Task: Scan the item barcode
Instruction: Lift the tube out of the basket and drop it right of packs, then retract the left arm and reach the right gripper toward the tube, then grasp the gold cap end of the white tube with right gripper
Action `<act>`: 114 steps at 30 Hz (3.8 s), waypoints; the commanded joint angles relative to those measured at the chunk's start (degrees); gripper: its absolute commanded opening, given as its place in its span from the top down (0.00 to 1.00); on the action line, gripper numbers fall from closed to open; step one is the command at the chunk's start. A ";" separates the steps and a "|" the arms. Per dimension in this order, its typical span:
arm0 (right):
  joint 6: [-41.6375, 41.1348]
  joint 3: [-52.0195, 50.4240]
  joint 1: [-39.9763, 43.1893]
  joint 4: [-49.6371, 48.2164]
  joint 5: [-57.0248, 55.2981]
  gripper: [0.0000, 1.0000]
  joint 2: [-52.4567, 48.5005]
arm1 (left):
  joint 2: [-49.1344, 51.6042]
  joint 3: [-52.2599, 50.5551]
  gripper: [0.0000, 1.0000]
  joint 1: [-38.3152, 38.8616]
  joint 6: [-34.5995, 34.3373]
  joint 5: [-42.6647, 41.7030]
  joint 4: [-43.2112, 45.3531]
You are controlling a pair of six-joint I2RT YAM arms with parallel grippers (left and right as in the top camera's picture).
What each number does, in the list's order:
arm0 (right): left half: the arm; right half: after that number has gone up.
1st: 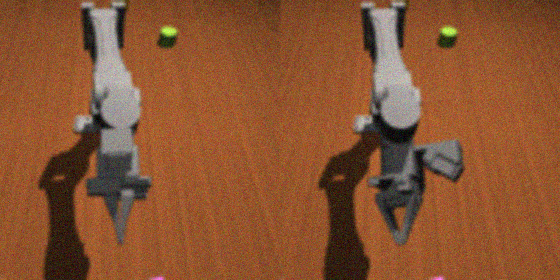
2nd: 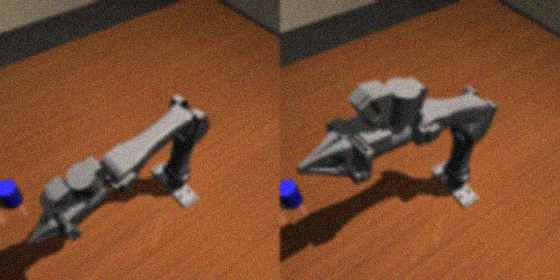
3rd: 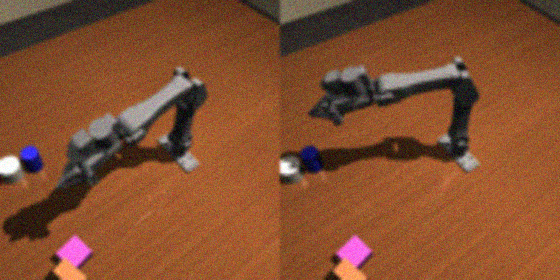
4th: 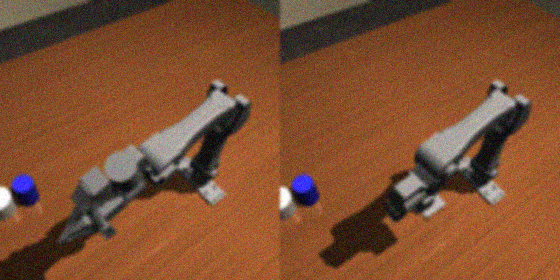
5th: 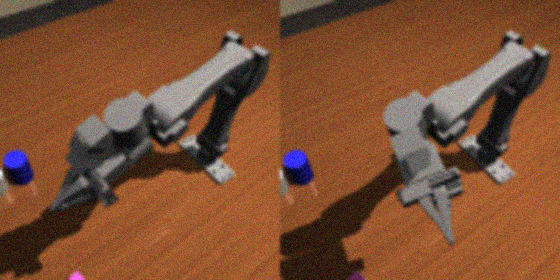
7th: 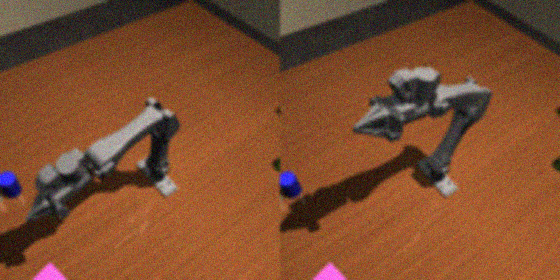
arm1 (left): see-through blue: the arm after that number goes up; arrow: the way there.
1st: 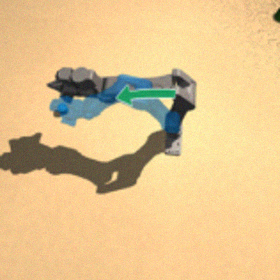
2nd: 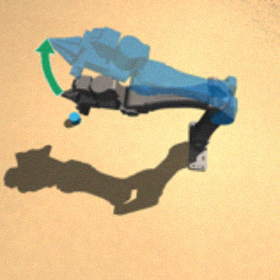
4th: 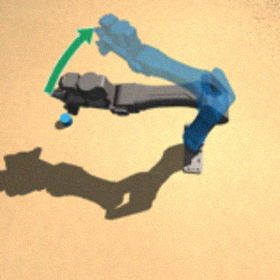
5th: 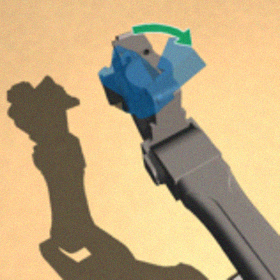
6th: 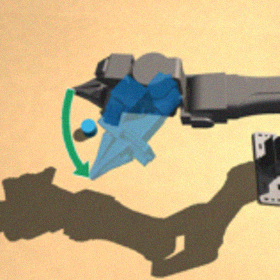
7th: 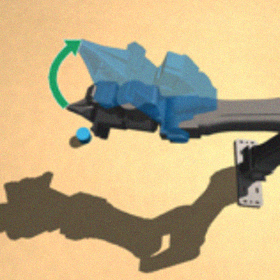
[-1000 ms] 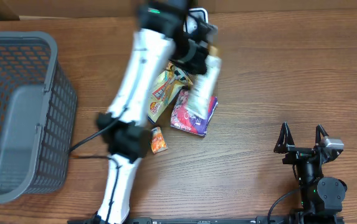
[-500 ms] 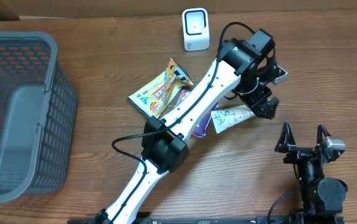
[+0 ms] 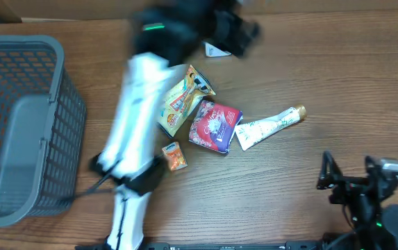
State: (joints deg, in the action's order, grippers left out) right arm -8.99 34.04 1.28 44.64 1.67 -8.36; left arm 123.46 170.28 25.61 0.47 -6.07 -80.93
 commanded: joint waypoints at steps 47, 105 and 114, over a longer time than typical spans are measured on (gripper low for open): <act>-29.83 -5.90 0.09 -92.35 62.05 0.96 -84.59 | -24.35 1.46 0.00 -8.44 -0.68 23.43 -10.36; -20.48 0.11 8.11 -66.14 45.92 0.96 -88.74 | -24.17 1.46 0.00 -8.44 -0.92 23.41 -14.91; -20.52 0.17 8.11 -75.03 42.21 0.96 -104.96 | -24.17 1.46 0.00 -8.44 -2.25 23.39 -14.93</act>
State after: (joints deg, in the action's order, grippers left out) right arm -30.61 34.48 9.34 -30.20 47.64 -107.28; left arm 99.07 171.72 17.52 -0.21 16.56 -96.03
